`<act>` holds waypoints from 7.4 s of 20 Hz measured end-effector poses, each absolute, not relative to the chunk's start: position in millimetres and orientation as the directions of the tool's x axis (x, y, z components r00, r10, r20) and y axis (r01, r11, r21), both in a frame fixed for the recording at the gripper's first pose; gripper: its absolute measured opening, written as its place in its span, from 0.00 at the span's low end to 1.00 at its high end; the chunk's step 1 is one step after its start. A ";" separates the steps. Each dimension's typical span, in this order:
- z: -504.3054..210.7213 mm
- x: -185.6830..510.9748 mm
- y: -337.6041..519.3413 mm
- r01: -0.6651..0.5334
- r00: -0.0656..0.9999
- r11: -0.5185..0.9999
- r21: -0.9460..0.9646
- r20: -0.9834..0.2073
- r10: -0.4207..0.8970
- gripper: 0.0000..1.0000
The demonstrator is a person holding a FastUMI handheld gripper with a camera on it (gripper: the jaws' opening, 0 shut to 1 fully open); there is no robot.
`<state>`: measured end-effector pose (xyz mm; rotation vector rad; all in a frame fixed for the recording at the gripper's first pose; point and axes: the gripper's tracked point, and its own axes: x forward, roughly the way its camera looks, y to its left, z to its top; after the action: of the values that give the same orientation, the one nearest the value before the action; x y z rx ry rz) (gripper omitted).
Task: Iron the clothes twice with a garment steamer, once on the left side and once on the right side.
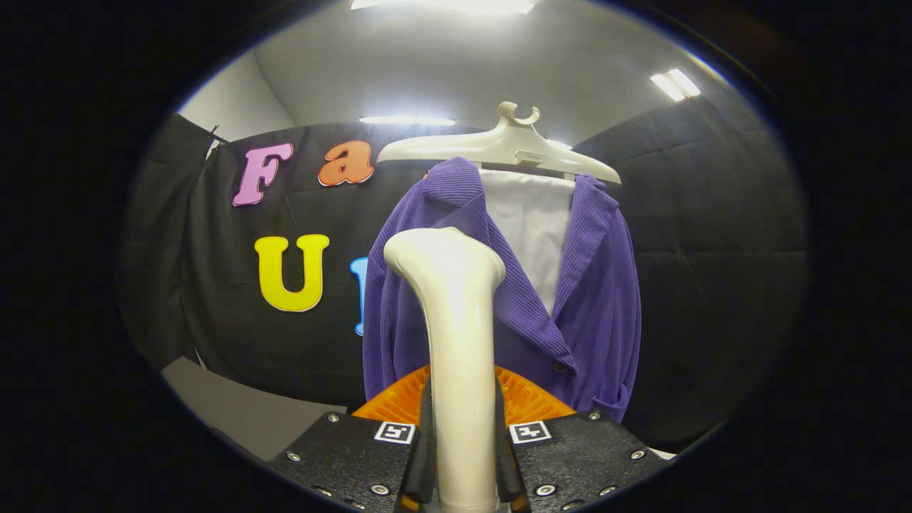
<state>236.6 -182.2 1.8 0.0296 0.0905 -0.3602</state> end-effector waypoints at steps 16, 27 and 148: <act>-167.8 199.7 -178.5 0.359 0.879 0.928 -0.101 -0.298 -0.372 0.33; -244.3 180.4 -179.5 0.397 0.822 0.902 -0.169 -0.372 -0.432 0.33; -183.1 79.7 -235.2 0.258 0.884 0.933 -0.249 -0.329 -0.332 0.33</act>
<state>79.7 -235.2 -183.1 -0.2013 0.3771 -0.3093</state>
